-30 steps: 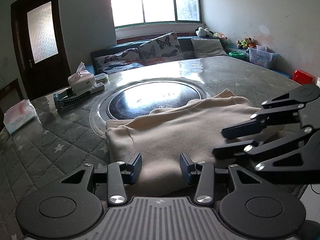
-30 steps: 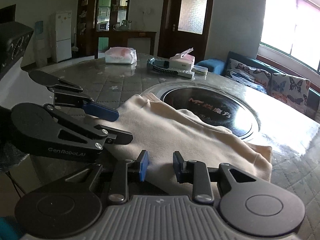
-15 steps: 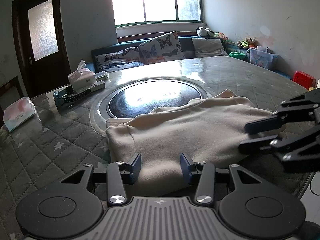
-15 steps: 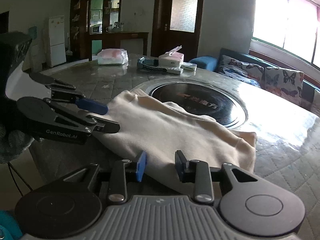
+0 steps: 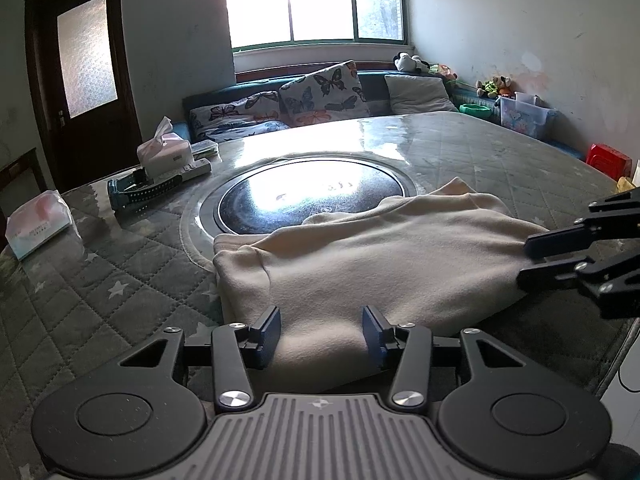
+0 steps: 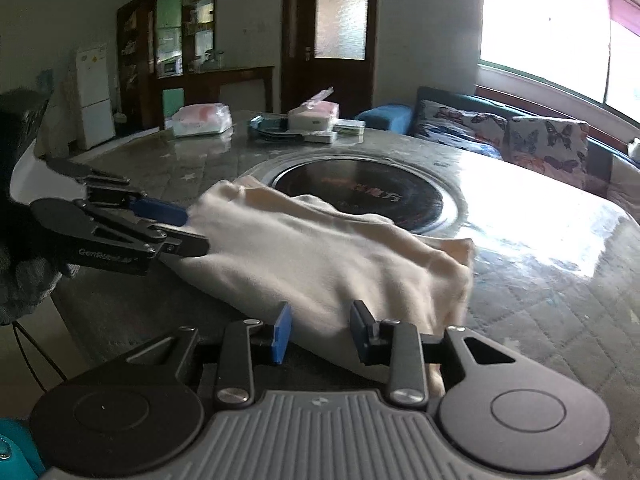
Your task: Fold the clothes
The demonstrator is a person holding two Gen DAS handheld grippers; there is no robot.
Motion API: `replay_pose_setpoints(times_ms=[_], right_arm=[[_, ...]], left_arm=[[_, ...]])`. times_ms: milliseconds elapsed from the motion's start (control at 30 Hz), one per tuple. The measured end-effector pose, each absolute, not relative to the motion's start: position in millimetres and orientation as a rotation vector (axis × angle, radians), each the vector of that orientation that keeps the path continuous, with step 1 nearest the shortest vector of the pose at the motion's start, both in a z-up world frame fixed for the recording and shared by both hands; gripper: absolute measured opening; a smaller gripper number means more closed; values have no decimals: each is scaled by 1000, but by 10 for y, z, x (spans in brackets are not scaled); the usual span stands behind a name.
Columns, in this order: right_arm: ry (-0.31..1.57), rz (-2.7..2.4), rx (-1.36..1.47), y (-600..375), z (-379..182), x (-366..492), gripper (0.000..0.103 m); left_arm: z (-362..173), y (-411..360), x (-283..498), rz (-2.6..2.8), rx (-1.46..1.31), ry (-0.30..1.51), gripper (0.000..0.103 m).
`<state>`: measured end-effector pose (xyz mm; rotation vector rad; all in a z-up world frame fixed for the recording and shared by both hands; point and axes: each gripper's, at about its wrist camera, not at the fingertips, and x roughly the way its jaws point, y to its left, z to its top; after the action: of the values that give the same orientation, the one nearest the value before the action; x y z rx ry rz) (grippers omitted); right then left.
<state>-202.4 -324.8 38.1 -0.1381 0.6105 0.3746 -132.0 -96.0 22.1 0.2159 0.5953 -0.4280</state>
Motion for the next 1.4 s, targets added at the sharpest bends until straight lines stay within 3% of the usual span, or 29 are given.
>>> replay_pose_setpoints(times_ms=[467, 767, 933, 1300, 1400], right_arm=[[660, 364, -63, -3449, 308, -2045, 33], [630, 306, 234, -3939, 508, -1924, 32], [669, 236, 297, -4109, 361, -1751, 24], [699, 243, 302, -4024, 168, -1698, 23], [686, 241, 263, -3955, 146, -1694, 16]], left_arm=[[222, -958, -1321, -423, 220, 599, 52], [232, -980, -1316, -418, 232, 602, 53], [234, -982, -1308, -414, 234, 603, 53], [231, -986, -1302, -409, 238, 605, 56], [232, -986, -1304, -408, 238, 605, 56]])
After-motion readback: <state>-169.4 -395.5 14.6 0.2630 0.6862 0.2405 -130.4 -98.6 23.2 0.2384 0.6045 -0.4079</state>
